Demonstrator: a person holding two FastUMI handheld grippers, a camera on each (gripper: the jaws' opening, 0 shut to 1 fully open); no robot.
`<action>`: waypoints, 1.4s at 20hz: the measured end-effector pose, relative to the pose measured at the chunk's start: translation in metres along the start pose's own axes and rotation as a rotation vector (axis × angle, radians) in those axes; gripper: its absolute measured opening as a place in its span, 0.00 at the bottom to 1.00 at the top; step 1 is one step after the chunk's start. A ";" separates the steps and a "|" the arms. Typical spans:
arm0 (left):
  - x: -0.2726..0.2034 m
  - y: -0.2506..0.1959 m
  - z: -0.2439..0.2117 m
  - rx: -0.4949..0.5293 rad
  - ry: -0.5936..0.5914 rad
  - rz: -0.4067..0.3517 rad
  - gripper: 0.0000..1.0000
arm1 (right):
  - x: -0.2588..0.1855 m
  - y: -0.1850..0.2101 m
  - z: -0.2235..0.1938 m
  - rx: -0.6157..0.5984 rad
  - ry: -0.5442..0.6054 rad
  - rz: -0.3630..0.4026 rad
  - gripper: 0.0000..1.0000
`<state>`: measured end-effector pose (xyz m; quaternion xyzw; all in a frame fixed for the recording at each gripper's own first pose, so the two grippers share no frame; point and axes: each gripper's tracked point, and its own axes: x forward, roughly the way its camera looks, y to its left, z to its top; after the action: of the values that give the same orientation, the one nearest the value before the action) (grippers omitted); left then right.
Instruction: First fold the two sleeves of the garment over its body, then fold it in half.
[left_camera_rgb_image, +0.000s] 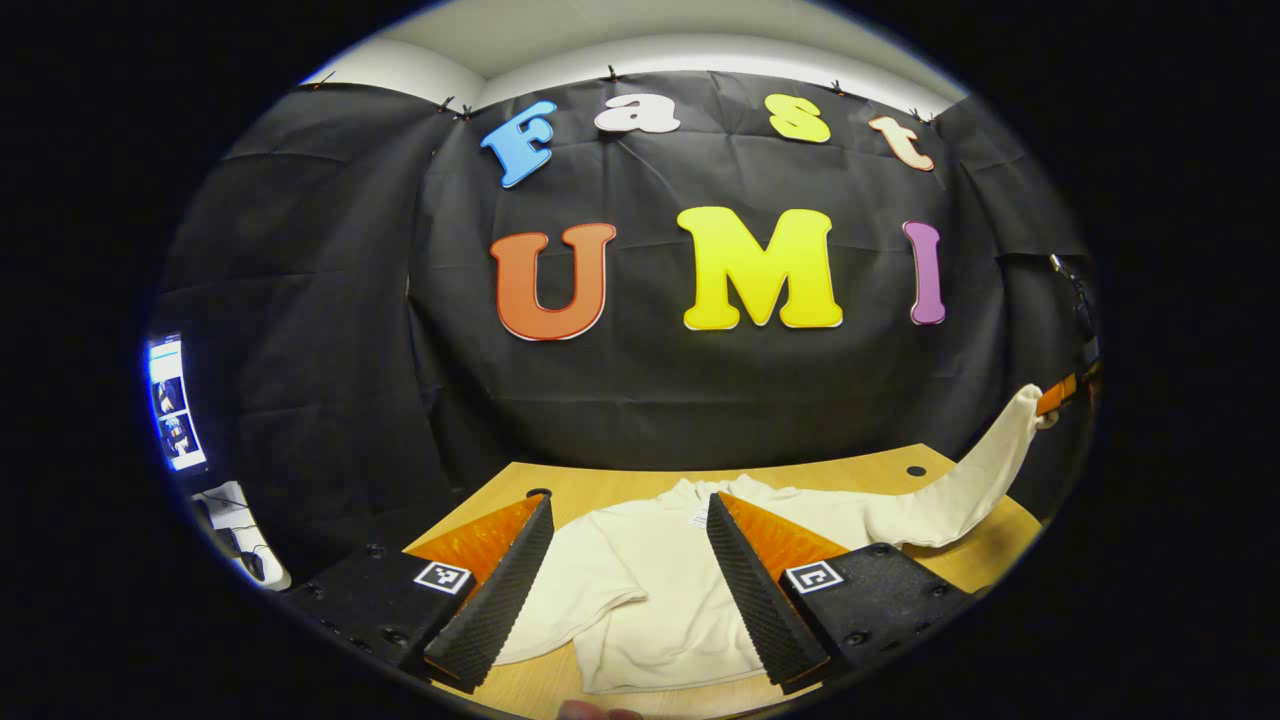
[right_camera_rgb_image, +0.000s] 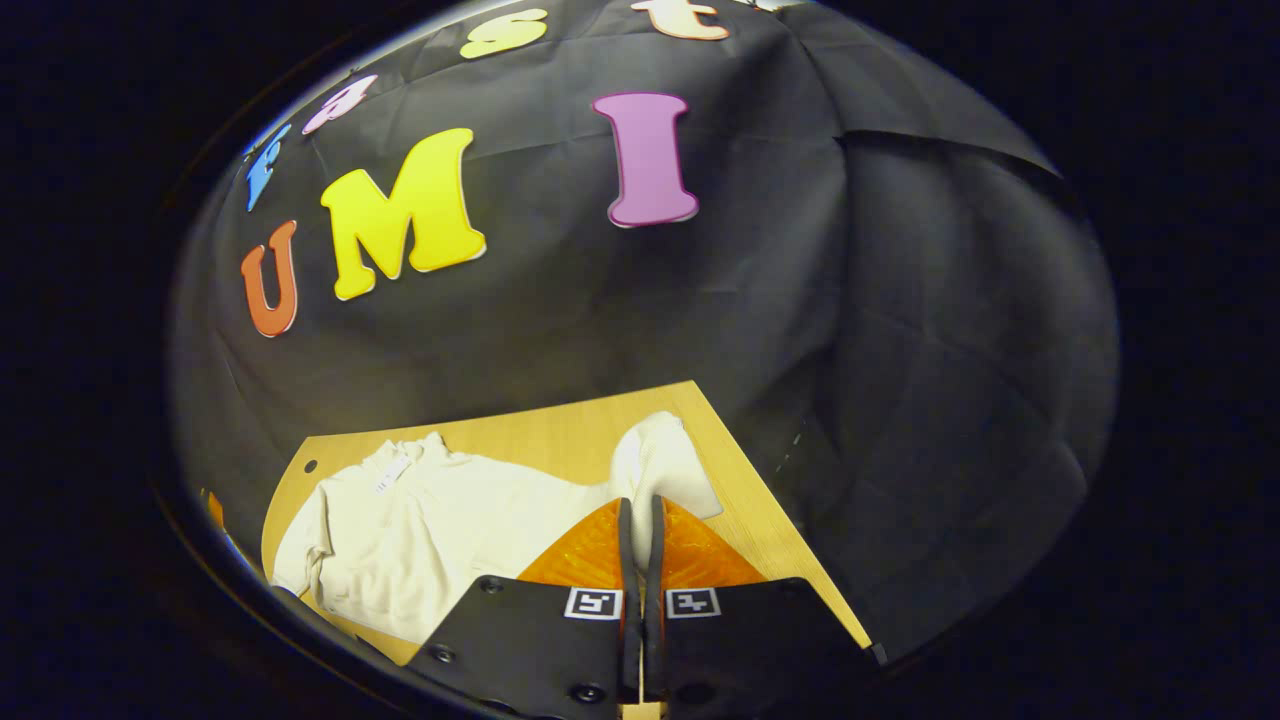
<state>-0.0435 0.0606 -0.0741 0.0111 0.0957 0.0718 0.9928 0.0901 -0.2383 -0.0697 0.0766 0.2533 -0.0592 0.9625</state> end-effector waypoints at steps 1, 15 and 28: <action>-0.002 0.009 -0.001 -0.009 0.002 0.013 0.98 | 0.004 0.018 0.014 -0.016 -0.013 0.020 0.01; -0.042 0.142 -0.023 -0.032 0.038 0.245 0.98 | 0.070 0.294 0.041 -0.256 -0.023 0.312 0.00; -0.052 0.177 -0.023 -0.044 0.040 0.317 0.98 | 0.178 0.451 -0.113 -0.461 0.140 0.371 0.02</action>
<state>-0.1230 0.2284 -0.0803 0.0029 0.1108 0.2296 0.9669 0.2591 0.2104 -0.2020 -0.0950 0.3075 0.1823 0.9291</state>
